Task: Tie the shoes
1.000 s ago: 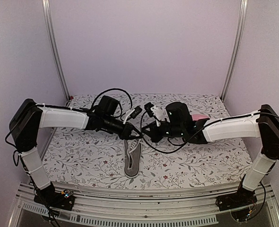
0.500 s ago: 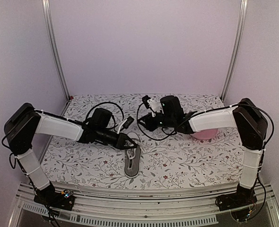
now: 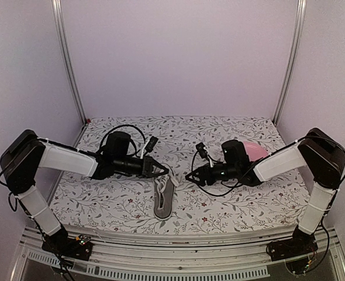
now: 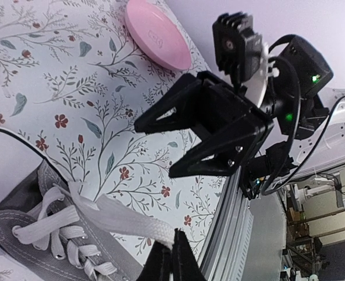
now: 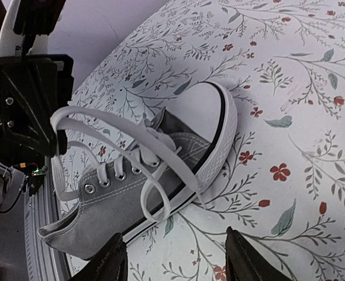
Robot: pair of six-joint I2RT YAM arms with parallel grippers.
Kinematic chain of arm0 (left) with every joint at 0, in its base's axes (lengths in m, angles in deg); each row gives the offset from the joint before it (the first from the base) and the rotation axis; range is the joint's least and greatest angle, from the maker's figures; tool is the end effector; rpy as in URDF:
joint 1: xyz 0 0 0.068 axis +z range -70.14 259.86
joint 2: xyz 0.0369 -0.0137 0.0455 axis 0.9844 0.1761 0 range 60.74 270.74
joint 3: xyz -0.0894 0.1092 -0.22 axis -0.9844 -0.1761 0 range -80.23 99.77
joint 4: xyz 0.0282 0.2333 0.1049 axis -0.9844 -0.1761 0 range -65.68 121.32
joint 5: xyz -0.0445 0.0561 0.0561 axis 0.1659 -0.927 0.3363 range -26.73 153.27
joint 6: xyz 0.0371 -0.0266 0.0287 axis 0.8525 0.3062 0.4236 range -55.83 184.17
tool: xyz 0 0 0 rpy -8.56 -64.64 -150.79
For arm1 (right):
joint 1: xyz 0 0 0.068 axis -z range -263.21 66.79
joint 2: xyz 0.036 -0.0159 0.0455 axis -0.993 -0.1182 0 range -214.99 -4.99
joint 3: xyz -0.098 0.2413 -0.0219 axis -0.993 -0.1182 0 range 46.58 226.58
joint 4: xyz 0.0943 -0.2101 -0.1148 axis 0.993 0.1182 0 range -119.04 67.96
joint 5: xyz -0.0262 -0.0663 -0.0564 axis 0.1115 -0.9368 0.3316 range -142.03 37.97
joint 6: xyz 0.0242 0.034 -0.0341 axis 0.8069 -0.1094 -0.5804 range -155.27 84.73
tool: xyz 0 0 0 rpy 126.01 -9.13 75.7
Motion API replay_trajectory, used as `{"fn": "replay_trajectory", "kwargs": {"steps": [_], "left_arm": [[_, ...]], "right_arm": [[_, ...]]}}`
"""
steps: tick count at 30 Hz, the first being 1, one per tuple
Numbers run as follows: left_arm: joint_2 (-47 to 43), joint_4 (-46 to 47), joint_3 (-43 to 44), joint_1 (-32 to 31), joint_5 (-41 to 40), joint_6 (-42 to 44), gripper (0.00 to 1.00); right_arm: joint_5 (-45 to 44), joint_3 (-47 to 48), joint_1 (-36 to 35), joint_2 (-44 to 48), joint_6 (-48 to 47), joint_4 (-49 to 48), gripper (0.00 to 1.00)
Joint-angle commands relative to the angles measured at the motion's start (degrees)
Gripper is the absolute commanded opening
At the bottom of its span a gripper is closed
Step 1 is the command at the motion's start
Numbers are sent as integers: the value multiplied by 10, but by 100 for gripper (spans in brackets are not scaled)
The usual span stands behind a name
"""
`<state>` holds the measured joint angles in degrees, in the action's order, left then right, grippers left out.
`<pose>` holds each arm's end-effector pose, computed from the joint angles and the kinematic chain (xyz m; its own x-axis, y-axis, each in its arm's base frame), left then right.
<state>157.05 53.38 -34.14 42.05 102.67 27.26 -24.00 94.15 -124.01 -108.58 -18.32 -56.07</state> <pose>0.2527 -0.2246 0.1697 -0.8481 0.0707 -0.5251 0.5083 0.3877 -0.7690 0.2584 0.2451 0.1415 -0.6098 -0.1865 -0.7703 -0.7424 0.4747 0.4728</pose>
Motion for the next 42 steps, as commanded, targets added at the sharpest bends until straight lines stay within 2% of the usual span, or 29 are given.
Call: {"fn": "replay_trajectory", "kwargs": {"steps": [1,15,27,30,33,35,36,42], "left_arm": [[-11,18,-3,7,0,-13,0],[-16,-6,0,8,-11,1,0],[-13,-18,10,8,-17,7,0],[-13,-20,9,8,-21,8,0],[-14,-23,9,8,-25,9,0],[-14,-25,8,8,-27,10,0],[-15,-28,9,8,-30,11,0],[-28,-46,8,11,-61,22,0]], "right_arm": [[64,-8,-9,-18,42,-79,57],[86,68,-35,-121,46,-78,63],[119,102,-42,-164,43,-78,51],[122,105,-45,-169,44,-78,44],[111,98,-45,-164,44,-78,26],[91,88,-45,-154,45,-76,9],[76,81,-44,-145,45,-75,4],[18,14,-27,-34,44,-58,2]]}}
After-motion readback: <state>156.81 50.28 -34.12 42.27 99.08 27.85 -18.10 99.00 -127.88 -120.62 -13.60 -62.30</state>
